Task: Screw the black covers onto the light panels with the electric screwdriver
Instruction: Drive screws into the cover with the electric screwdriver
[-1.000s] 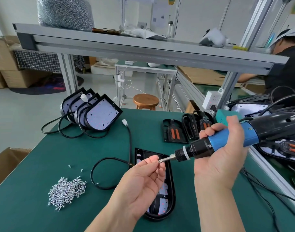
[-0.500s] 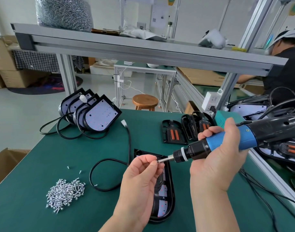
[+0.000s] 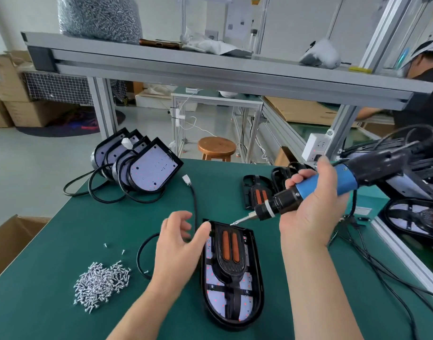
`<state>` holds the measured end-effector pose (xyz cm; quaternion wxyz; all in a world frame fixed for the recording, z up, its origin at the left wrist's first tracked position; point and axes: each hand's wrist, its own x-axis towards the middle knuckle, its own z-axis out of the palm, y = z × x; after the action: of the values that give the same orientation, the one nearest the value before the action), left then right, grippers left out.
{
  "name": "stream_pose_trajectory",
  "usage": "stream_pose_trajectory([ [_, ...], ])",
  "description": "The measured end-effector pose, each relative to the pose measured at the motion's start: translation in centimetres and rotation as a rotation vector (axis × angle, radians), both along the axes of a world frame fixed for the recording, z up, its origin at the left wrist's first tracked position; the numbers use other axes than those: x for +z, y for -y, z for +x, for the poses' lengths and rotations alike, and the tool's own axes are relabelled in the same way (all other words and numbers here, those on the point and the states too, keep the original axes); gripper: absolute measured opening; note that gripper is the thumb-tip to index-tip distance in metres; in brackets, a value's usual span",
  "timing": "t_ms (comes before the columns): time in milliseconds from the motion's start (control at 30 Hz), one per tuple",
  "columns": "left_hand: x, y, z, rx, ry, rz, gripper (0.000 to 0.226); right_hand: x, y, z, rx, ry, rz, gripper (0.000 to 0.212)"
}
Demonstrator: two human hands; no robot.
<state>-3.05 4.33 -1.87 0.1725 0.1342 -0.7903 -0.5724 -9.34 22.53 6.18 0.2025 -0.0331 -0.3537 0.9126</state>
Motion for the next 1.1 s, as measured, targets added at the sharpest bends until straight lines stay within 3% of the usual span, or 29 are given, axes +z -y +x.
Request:
stream_pose_trajectory([
  [100,-1.1,0.5,-0.9,-0.154,0.282,-0.17,0.059,0.6,2.2,-1.3,-0.171,-0.024,0.075,0.016],
  [200,-1.3,0.5,-1.3,-0.271,0.369,-0.192,0.067,-0.2,4.2,-2.1,-0.105,-0.069,0.151,0.017],
  [367,-1.6,0.6,-1.3,-0.301,0.345,0.011,0.061,-1.2,6.5,-3.0,-0.067,-0.071,0.235,0.018],
  [467,-1.6,0.5,-1.0,-0.286,0.331,0.029,0.077,-1.6,7.2,-3.3,-0.054,-0.069,0.266,0.017],
  [800,-1.7,0.5,-1.3,-0.295,0.341,0.009,0.087,-2.0,7.8,-3.8,-0.022,-0.084,0.358,0.02],
  [1100,-2.3,0.7,-1.6,-0.299,0.337,-0.021,0.043,-2.2,8.5,-3.8,0.043,-0.134,0.433,0.02],
])
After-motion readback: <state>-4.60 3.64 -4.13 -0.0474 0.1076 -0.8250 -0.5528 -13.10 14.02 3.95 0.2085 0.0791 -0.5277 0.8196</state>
